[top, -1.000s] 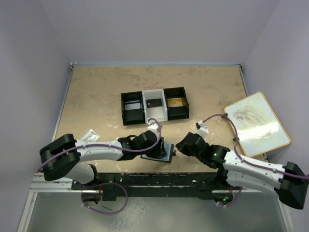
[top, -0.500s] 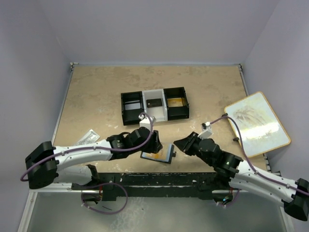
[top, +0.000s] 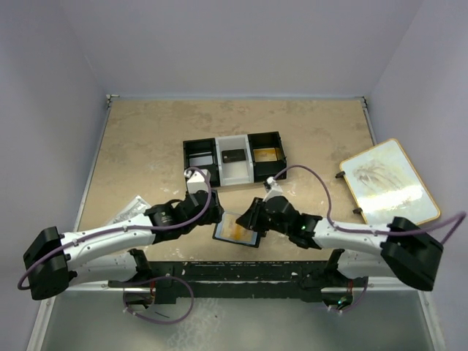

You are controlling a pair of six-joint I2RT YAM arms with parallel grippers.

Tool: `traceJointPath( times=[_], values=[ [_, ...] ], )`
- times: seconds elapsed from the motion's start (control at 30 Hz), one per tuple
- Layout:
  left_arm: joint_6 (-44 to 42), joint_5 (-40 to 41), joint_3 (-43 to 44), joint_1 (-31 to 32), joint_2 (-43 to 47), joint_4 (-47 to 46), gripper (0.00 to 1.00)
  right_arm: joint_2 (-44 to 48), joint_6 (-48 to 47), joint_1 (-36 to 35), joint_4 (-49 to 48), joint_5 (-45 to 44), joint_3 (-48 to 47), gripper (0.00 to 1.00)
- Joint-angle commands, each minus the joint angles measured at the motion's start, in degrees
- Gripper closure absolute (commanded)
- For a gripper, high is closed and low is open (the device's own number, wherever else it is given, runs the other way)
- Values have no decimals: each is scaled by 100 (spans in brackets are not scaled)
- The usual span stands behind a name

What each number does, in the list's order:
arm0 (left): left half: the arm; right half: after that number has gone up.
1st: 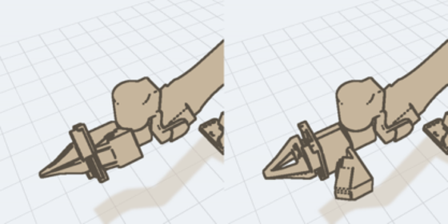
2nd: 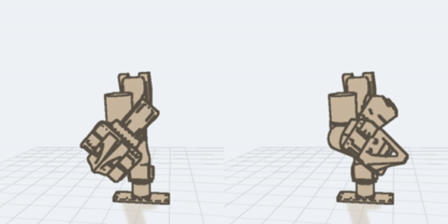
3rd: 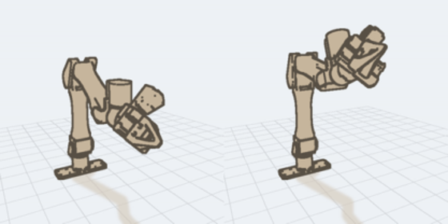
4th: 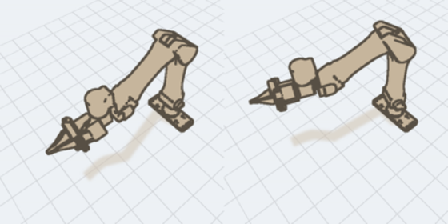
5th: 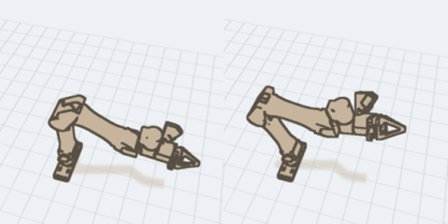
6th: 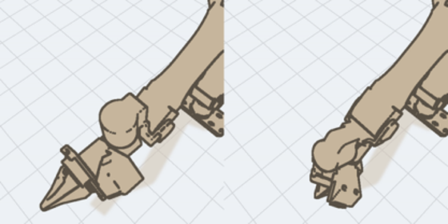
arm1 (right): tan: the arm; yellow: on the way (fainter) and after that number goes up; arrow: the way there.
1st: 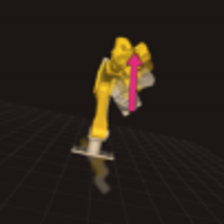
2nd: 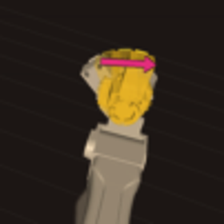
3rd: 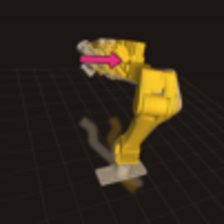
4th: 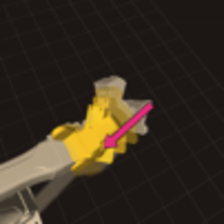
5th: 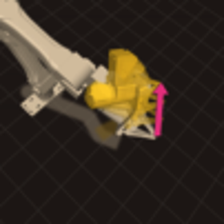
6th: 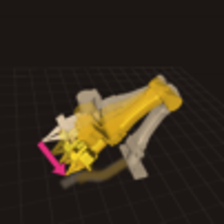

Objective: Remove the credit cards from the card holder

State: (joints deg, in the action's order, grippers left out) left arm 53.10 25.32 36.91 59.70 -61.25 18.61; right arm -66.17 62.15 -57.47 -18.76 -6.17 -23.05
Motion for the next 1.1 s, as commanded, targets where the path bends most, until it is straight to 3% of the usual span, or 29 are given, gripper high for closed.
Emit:
traceJointPath(
  times=[0.0, 0.13, 0.3, 0.63, 0.83, 1.07],
  values=[
    [42, 206, -35, -85, -71, 65, 53, -778, -101, -25, -890, 375, -324, 72],
    [-33, 161, -62, -125, -137, -26, 53, -1444, 205, -26, -1077, 542, -250, 73],
    [-296, -478, -172, -134, -319, -595, 53, -1906, 448, -13, -957, 435, -68, 75],
    [-753, -1040, -35, -134, -897, -861, 57, -1422, 1011, 134, -1865, 190, 1010, 76],
    [-874, -1154, 146, -134, -1346, -860, 62, -1689, 1138, 175, -2198, 258, 1063, 77],
    [-850, -1199, 46, -132, -1275, -903, 63, -1918, 1245, 208, -3039, 414, 1350, 78]
  ],
)
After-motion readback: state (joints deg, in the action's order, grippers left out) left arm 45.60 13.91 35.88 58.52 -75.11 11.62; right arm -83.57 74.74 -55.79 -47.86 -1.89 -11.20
